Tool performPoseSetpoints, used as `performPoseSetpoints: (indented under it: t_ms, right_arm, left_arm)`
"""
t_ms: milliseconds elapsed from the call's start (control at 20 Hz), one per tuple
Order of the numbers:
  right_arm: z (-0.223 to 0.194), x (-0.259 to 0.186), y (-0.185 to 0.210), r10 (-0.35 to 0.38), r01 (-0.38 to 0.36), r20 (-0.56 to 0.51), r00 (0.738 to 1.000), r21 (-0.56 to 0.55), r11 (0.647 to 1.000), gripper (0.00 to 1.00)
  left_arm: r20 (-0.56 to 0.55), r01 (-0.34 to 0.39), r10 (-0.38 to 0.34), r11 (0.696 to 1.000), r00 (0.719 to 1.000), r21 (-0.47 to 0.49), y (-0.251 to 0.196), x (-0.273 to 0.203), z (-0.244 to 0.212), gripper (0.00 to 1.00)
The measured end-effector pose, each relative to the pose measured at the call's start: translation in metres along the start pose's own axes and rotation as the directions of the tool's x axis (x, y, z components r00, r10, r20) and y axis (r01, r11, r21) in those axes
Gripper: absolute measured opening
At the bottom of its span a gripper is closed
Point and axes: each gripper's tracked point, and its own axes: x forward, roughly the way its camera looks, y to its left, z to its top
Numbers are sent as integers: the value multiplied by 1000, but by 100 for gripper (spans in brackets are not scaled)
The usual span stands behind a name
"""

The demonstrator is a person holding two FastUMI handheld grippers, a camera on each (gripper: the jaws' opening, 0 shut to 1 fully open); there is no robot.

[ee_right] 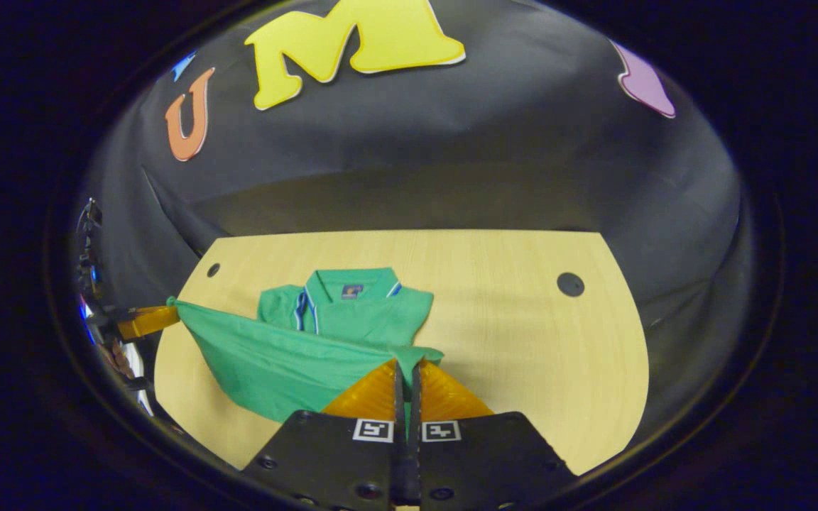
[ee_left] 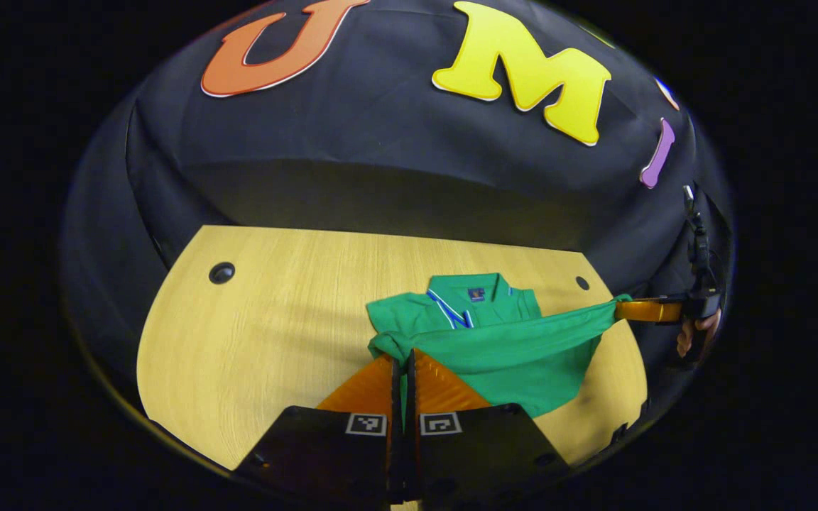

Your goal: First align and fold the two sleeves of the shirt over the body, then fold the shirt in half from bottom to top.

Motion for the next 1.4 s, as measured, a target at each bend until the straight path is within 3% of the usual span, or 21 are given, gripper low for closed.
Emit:
performPoseSetpoints:
  t_ms: [350, 700, 900, 1050, 1100, 1150, 1200, 1300, 1400]
  right_arm:
    - [41, 74, 0, -16, 15, 104, 994, 15, 1000, 0]
    - [58, 122, 0, -21, 20, 140, 990, 11, 1000, 0]
    - [44, 141, -6, -24, 22, 98, 995, 23, 999, 0]
    - [31, 148, -11, -43, 42, 73, 996, 11, 999, 6]
    - [28, 144, -12, -46, 46, 77, 996, -2, 999, 11]
    - [23, 144, -12, -47, 49, 82, 995, -13, 999, 32]
    - [20, 140, -10, -40, 42, 84, 996, -23, 999, 53]
    - [9, 132, -9, -61, 65, 87, 994, -41, 997, 96]
    - [4, 115, -6, -77, 87, 121, 990, -79, 993, 93]
  left_arm:
    - [150, -64, 66, 998, 986, -17, 10, 75, 32, 4]
    - [190, -118, 111, 993, 976, 23, 23, 123, 42, 5]
    - [104, -145, 141, 989, 985, 33, 32, 148, 15, 12]
    - [29, -141, 141, 990, 990, -5, 29, 150, -6, 21]
    - [12, -143, 144, 989, 990, -20, 29, 149, -11, 43]
    - [10, -154, 155, 987, 988, -35, 33, 145, -12, 65]
    - [20, -176, 177, 983, 984, -47, 37, 142, -10, 81]
    - [41, -197, 200, 978, 979, -68, 43, 130, -4, 96]
    - [49, -216, 220, 973, 974, -82, 45, 114, 0, 99]
